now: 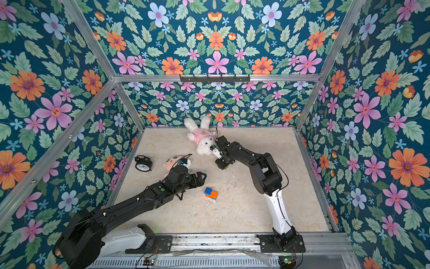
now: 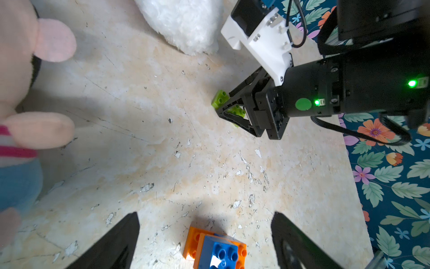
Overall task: Assemble the number 5 with lego
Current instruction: Pick up the lego brick from the center of the board.
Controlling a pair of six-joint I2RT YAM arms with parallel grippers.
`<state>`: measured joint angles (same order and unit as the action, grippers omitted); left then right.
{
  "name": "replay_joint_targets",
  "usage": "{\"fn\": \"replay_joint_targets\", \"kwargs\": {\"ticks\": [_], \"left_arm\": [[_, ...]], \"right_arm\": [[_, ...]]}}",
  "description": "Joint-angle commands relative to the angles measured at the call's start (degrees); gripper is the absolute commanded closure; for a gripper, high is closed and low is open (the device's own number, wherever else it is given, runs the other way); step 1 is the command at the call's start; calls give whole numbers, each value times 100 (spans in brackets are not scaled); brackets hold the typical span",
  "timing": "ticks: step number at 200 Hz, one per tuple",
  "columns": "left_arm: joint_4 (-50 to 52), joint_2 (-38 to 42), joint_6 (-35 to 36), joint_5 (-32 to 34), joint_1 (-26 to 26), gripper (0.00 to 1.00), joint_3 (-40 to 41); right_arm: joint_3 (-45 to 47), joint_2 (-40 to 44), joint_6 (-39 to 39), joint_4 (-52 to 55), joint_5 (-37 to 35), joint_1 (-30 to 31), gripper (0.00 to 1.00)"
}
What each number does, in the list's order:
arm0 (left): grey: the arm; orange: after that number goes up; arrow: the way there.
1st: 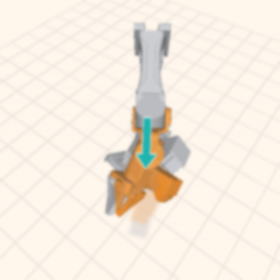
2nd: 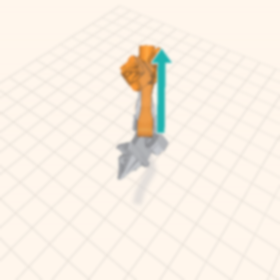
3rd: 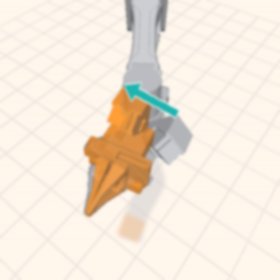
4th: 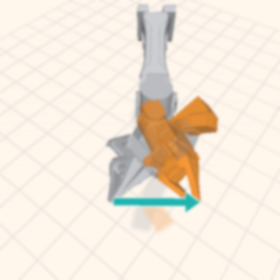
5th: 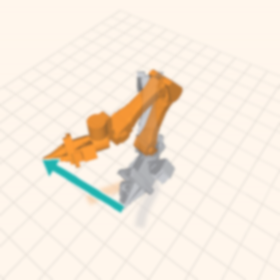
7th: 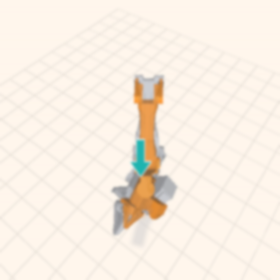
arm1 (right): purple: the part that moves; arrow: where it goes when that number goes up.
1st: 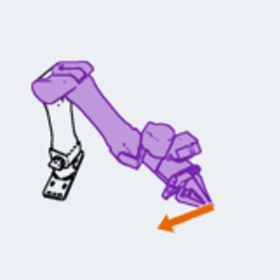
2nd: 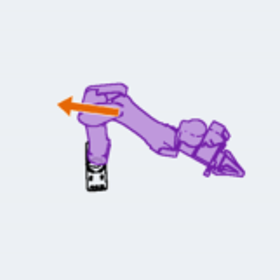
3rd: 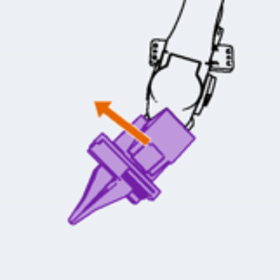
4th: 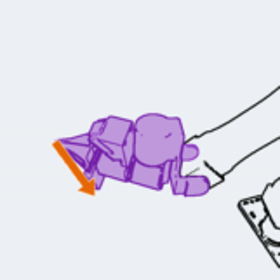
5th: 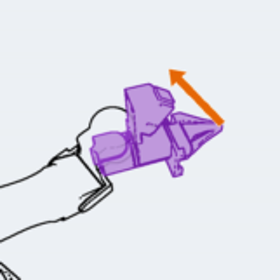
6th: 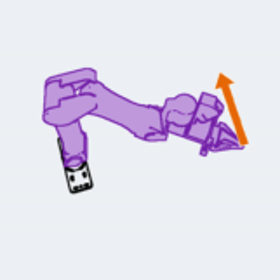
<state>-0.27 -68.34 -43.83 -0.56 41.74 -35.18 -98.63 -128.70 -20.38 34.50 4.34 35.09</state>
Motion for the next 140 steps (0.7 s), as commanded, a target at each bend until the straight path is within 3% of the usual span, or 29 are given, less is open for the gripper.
{"fn": "replay_joint_targets", "kwargs": {"ticks": [1, 34, 47, 105, 140], "left_arm": [[25, 48, -56, 0, -5, 7, 39], [28, 173, -107, -67, -2, 7, 128], [27, 234, -135, -76, 0, 7, 184], [-1, 364, -196, -85, 0, 7, 336], [-35, 506, -366, -131, -70, 9, 442]], "right_arm": [[130, -65, 105, 613, -81, 24, 52], [602, 337, 253, 498, -87, 33, 53], [781, 424, 255, 426, -65, 33, 61], [978, 743, 394, 103, 78, 45, 69], [1123, 1517, 452, 139, 299, 180, 71]]}}
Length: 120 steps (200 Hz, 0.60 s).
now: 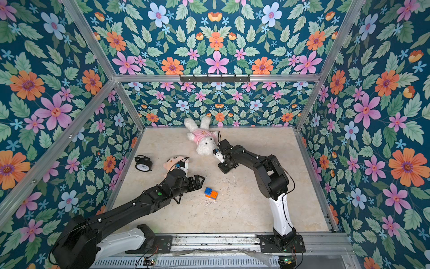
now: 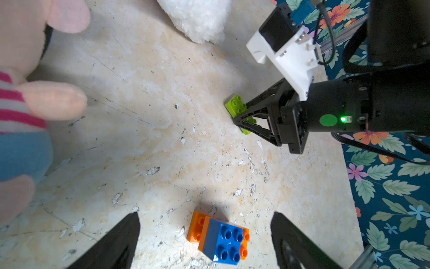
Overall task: Assemble the number 5 with lego
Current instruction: Pick up the lego brick from the center of the board, then assemble the lego brick with the lego brick.
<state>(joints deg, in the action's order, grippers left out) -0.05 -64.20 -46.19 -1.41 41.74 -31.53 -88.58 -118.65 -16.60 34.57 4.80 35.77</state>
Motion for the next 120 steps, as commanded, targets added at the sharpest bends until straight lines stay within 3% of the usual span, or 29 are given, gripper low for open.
{"fn": "replay_joint_targets", "kwargs": {"ticks": [1, 46, 86, 120], "left_arm": [[-61, 101, -141, -62, -74, 9, 86], [-1351, 154, -788, -1607, -746, 14, 818], [-1561, -61, -903, -1926, -773, 8, 854], [-1865, -152, -1157, -1960, -803, 9, 1033]], "right_arm": [[137, 537, 76, 126, 273, 118, 71], [851, 1382, -63, 285, 419, 809, 71], [1112, 1602, 64, 401, 377, 1314, 71], [1298, 1891, 120, 258, 370, 1609, 71]]}}
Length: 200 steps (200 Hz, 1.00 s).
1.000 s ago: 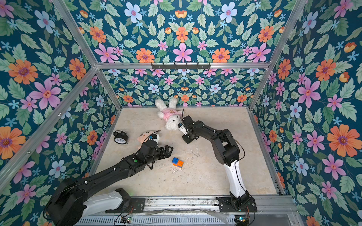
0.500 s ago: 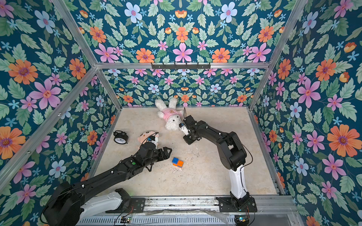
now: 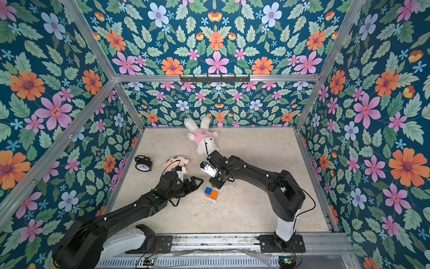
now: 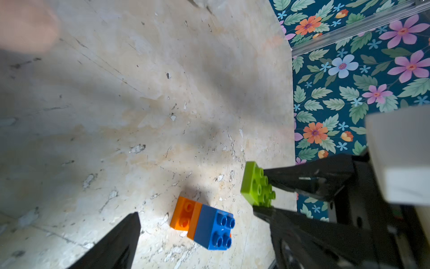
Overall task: Assemble the number 5 with lego
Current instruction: Assemble the lego brick with the lego brick.
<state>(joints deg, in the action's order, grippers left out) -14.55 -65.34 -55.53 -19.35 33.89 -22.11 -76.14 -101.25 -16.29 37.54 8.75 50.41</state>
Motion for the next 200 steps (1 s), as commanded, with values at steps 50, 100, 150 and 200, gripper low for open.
{"fn": "replay_joint_targets", "kwargs": {"ticks": [50, 100, 150, 200], "left_arm": [[-1593, -396, -683, -750, -77, 14, 377], [-1634, -655, -613, -858, -79, 15, 338], [-1885, -988, -688, -990, -84, 25, 359], [-1969, -1113, -696, -1089, -75, 28, 372]], "right_arm": [[106, 74, 101, 60, -49, 342, 71], [162, 4, 87, -19, 23, 399, 71], [121, -96, 83, -31, -113, 440, 71], [191, -137, 21, -145, 3, 443, 71]]}}
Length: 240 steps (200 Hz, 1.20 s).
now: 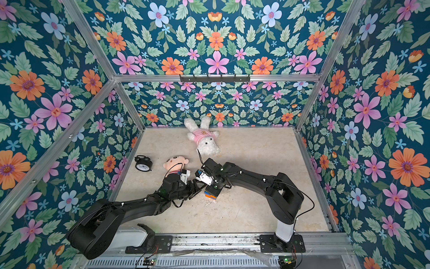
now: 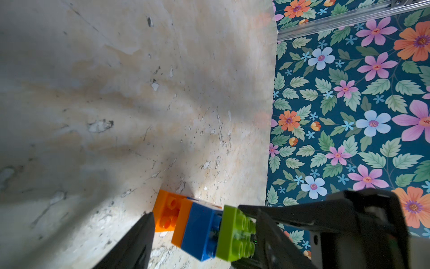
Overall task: Assemble the number 5 with lego
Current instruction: Assemble the lego brick with the lego brick.
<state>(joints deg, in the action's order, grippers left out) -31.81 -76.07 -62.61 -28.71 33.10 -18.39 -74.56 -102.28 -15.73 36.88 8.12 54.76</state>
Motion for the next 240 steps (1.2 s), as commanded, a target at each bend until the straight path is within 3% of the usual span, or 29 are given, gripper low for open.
{"fn": "replay_joint_targets", "kwargs": {"ticks": [1, 87, 119, 146, 240], "left_arm": [[-244, -48, 16, -162, 3, 28, -3], [-380, -224, 51, -389, 3, 35, 74], [-339, -228, 56, -432, 3, 35, 78], [-276, -164, 107, -478, 3, 27, 91], [-279, -295, 201, -616, 34, 34, 98]], "right_arm": [[36, -36, -36, -82, 67, 8, 71], [-31, -129, -217, 298, 87, 15, 71], [-30, -127, -277, 371, 99, 17, 72], [-58, -101, -216, 369, 182, 22, 72], [4, -135, 61, 421, 14, 78, 72]]}}
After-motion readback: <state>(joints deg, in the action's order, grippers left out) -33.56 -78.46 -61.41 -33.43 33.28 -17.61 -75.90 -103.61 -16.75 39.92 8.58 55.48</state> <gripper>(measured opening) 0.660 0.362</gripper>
